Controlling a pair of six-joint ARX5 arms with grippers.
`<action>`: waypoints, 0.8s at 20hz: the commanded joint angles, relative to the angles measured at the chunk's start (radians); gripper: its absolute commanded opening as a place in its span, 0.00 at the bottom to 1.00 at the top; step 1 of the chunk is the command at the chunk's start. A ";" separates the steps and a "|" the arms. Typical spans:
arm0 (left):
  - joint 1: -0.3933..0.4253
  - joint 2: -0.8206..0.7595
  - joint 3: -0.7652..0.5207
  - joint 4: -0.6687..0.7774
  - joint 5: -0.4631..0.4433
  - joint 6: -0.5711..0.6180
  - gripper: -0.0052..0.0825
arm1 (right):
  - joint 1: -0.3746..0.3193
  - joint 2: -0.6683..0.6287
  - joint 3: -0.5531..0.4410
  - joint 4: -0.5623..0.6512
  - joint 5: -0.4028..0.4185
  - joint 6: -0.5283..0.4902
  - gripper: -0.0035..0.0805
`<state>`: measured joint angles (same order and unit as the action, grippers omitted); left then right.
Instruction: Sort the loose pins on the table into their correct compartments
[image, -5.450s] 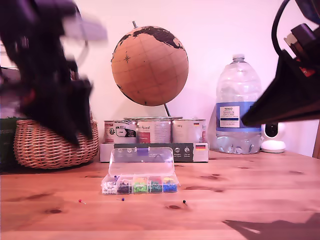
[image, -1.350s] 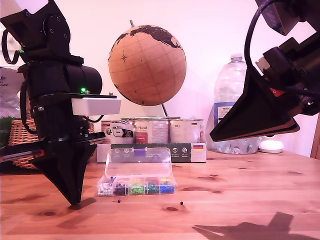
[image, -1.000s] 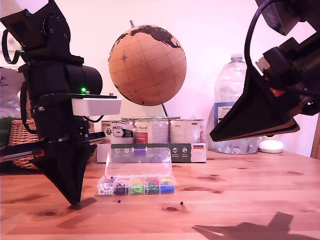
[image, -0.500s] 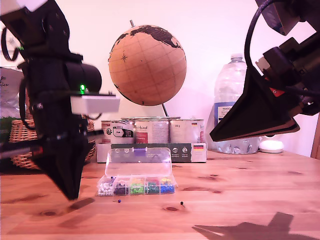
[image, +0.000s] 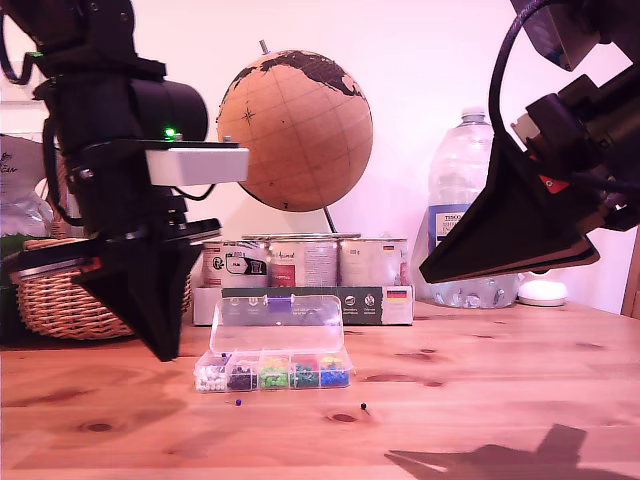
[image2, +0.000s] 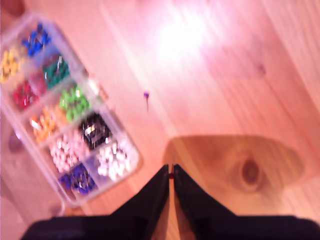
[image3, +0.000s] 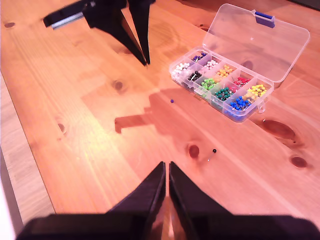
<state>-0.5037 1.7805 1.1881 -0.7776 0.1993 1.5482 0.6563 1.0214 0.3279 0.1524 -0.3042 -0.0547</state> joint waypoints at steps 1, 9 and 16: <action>-0.007 -0.009 0.031 0.016 0.003 0.003 0.06 | 0.005 0.010 0.014 0.005 0.000 -0.006 0.03; -0.016 -0.006 0.112 0.087 0.055 -0.004 0.06 | 0.005 0.010 0.014 0.003 0.000 -0.005 0.03; -0.029 0.023 0.112 0.177 0.070 -0.007 0.06 | 0.005 0.010 0.014 0.015 0.000 -0.006 0.03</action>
<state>-0.5282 1.7809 1.3128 -0.6106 0.2615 1.5459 0.6563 1.0214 0.3279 0.1570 -0.3042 -0.0547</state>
